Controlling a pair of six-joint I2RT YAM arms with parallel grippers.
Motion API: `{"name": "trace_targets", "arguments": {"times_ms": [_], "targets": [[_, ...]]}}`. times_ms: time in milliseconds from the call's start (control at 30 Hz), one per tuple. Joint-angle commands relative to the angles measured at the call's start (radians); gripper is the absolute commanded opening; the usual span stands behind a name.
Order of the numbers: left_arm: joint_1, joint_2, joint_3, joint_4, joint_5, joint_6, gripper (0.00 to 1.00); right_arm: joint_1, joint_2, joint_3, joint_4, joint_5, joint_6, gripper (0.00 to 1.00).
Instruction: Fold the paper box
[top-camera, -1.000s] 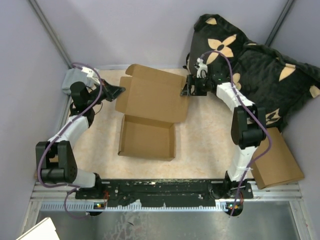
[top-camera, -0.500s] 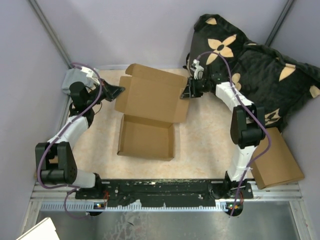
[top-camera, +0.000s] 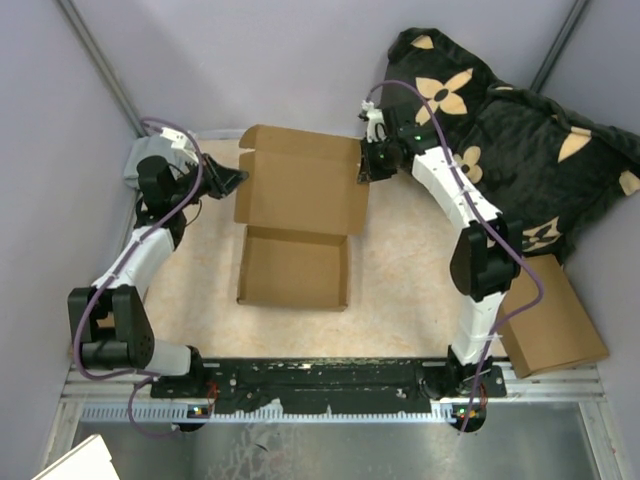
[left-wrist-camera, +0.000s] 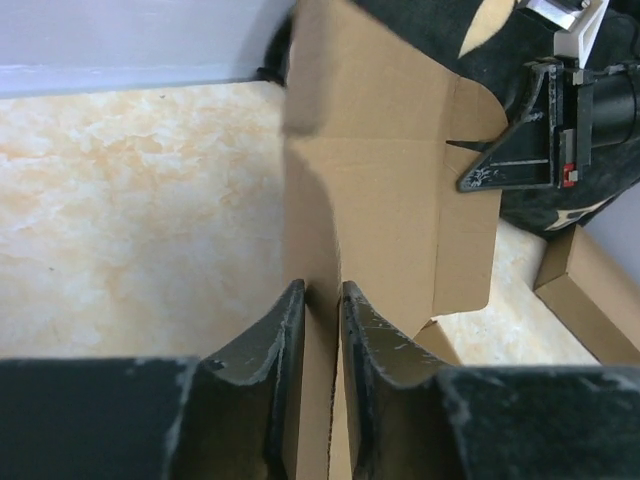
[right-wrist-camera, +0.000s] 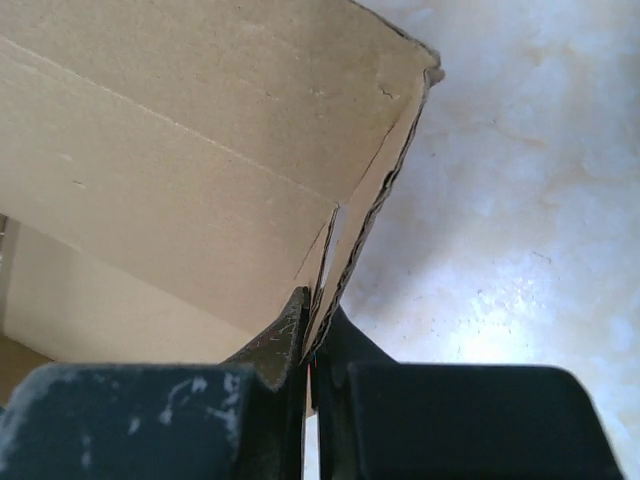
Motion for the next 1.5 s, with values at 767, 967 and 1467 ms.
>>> {"name": "trace_targets", "arguments": {"times_ms": [767,967,1467], "targets": [[-0.061,0.037,0.399,-0.529,-0.005,0.404,0.47,0.094,-0.439,-0.458,0.520,0.390,-0.272,0.00],[-0.122,-0.064,0.362,-0.613,-0.144,0.476,0.46,0.094,-0.423,-0.451,0.531,0.412,-0.257,0.00],[-0.186,-0.099,0.291,-0.660,-0.174,0.480,0.46,0.094,-0.477,-0.599,0.706,0.370,-0.214,0.00]]}}
